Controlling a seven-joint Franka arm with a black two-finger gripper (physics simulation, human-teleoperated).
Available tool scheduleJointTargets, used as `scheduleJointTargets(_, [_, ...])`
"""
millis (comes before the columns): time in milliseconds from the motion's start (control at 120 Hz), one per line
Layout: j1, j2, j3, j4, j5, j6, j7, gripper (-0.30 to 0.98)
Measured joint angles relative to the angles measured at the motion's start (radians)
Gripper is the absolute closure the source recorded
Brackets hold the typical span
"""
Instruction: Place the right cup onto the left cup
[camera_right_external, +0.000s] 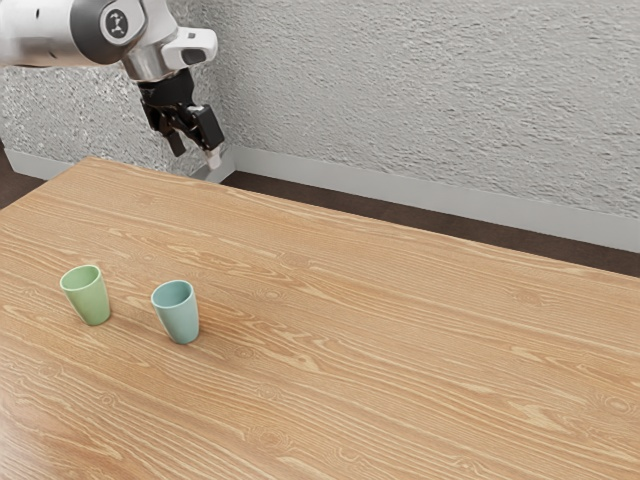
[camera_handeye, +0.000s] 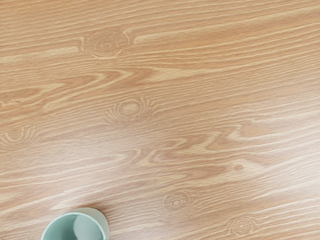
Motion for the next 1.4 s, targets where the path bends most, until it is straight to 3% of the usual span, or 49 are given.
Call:
scheduleJointTargets(367, [-0.003, -0.001, 0.004, -0.06, -0.002, 0.0, -0.027, 0.0])
scheduleJointTargets(650, [0.049, -0.062, 0.008, -0.342, -0.002, 0.137, -0.043, 0.0])
scheduleJointTargets(908, [0.121, 0.035, 0.007, -0.45, -0.005, 0.314, -0.054, 0.0])
scheduleJointTargets(1158, [0.106, 0.16, 0.006, -0.447, -0.012, 0.454, -0.059, 0.0])
scheduleJointTargets(1400, [0.106, 0.162, 0.003, -0.49, -0.013, 0.51, -0.062, 0.0])
